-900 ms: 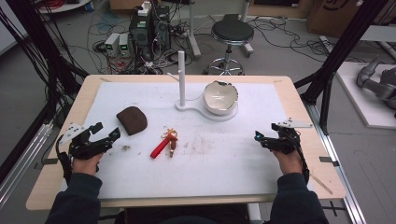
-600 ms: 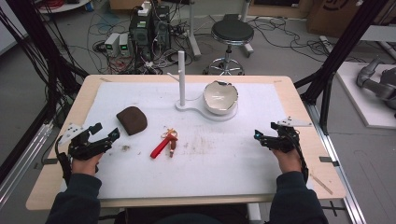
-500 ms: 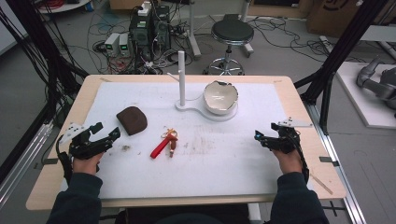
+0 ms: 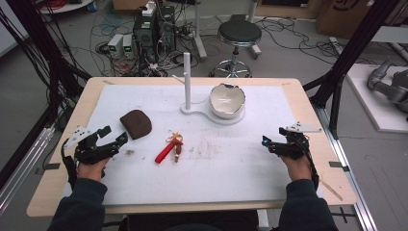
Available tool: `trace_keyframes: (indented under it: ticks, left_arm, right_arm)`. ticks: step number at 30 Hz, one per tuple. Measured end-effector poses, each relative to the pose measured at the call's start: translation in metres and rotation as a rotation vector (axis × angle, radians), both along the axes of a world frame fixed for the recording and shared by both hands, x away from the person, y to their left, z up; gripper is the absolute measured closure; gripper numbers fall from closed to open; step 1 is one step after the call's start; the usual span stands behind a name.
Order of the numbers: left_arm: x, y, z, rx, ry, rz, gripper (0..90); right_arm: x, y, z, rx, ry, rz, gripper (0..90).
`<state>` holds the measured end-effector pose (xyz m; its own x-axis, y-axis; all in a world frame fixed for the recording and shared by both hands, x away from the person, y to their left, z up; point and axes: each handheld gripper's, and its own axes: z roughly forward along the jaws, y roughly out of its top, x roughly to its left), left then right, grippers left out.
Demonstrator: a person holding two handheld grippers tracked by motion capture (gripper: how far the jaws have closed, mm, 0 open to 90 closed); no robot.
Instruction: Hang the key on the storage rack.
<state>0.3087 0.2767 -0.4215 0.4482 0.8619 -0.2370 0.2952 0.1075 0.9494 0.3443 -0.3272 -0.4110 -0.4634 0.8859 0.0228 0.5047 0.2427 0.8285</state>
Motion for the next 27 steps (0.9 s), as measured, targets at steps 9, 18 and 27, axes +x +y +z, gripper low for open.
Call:
trace_keyframes:
  ticks: [9,18,27]
  left_arm:
    - [-0.002,-0.053,0.003,0.053,0.029,-0.223,35.4]
    - [0.006,-0.091,-0.016,0.264,0.211,-0.31,31.1]
    - [0.008,-0.109,-0.026,0.443,0.293,-0.316,43.5]
  right_arm:
    - [0.004,-0.002,-0.003,-0.003,0.012,0.004,20.2]
    - [0.003,0.0,-0.003,-0.004,0.006,0.008,20.2]
    - [0.004,0.0,-0.003,-0.005,0.011,0.011,20.2]
